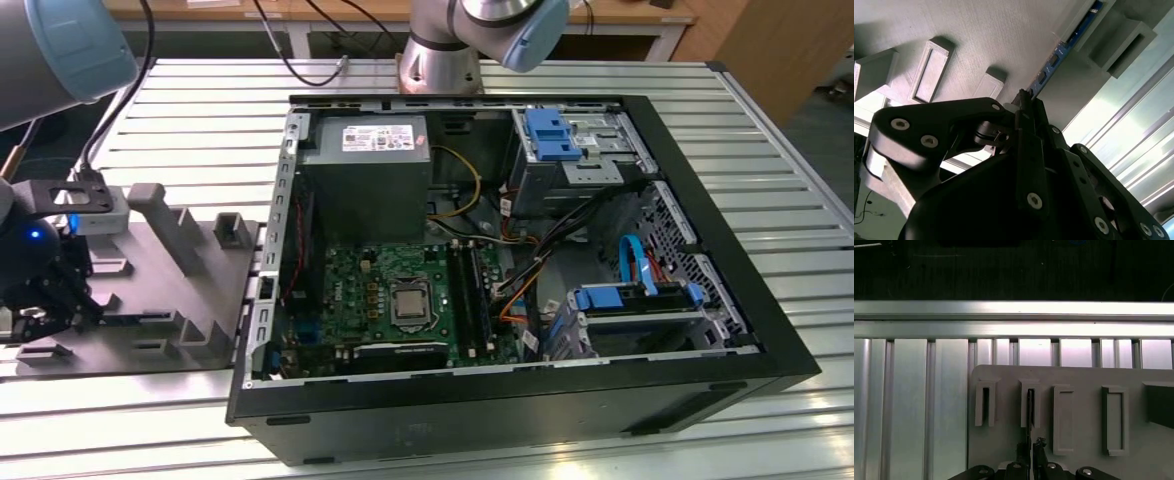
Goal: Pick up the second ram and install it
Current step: 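Pick up the second ram and move it above second insertion slot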
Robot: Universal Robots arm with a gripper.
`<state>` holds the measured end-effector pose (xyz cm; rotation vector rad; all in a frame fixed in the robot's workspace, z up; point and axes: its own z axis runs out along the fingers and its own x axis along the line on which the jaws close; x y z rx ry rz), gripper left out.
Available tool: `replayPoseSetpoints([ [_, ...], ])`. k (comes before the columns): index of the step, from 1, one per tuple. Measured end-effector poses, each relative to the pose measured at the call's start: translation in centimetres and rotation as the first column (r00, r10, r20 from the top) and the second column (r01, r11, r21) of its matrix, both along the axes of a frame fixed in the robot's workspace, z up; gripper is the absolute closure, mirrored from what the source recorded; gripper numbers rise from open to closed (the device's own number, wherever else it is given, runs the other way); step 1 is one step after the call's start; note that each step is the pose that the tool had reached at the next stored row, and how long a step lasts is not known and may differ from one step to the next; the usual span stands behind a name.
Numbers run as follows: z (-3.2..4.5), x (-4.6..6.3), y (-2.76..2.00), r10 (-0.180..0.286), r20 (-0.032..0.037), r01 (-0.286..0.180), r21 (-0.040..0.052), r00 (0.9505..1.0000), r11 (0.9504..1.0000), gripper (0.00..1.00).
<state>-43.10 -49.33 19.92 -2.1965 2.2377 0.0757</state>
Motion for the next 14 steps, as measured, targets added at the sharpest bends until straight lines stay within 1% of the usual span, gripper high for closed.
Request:
replayPoseSetpoints([
  [14,0.14,0.10,-0.01,0.000,-0.0001,0.000,-0.0001,1.0000,1.0000,0.81],
])
